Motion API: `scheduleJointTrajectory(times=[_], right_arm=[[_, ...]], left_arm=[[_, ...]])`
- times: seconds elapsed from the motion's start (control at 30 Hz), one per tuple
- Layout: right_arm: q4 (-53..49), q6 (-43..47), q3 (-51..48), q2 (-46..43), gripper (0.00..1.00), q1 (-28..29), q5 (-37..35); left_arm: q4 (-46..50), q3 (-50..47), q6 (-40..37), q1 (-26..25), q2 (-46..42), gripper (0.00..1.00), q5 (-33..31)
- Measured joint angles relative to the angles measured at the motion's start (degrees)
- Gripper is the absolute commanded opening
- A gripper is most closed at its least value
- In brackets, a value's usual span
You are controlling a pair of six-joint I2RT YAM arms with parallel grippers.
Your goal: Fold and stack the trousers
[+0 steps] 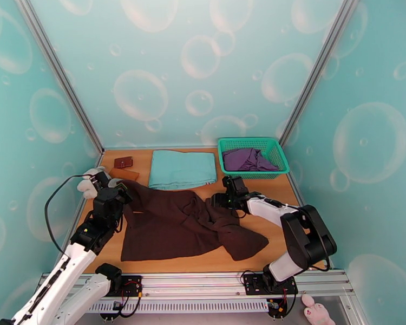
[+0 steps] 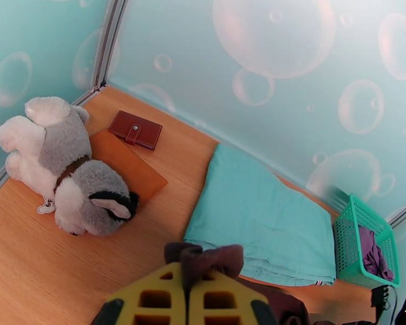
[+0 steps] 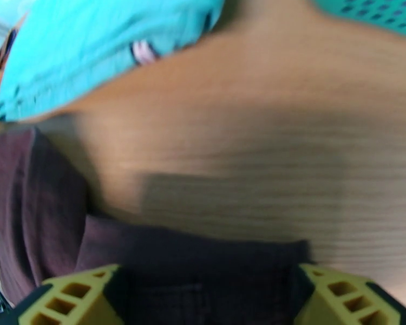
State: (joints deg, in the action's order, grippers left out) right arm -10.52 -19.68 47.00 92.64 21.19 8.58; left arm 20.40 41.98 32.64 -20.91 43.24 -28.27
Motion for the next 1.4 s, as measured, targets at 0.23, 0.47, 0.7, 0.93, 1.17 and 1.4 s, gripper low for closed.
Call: scheduleJointTrajectory(times=[0.23,0.47,0.7,0.93,1.17,1.4], right_arm=[[1.36,-0.26,1.11,2.14,0.0,2.36,-1.81],[-1.66,-0.15,1.22,-4.72,0.0,2.1,-5.57],[-2.93,-0.11,-0.5,-24.35,0.0,-5.95,-11.04],[-5.49,1.84,-1.29,-33.57,0.0,-16.5,-14.08],[-8.39,3.76,-0.83,-36.72,0.0,-21.07,-13.44],[-14.45,3.91,2.51,-33.9,0.0,-25.31,-19.63]], left_arm=[[3.34,0.0,0.02,0.0,-0.94,0.0,1.03],[6.29,0.35,-0.09,0.0,-0.94,0.0,0.59],[6.54,1.79,-4.2,0.0,-1.95,0.0,-3.1],[1.46,0.7,-7.15,0.46,-2.84,0.0,-10.58],[0.28,-0.04,-2.14,1.9,1.77,0.0,-26.71],[-15.17,-8.22,-3.13,2.89,0.9,0.0,-30.86]])
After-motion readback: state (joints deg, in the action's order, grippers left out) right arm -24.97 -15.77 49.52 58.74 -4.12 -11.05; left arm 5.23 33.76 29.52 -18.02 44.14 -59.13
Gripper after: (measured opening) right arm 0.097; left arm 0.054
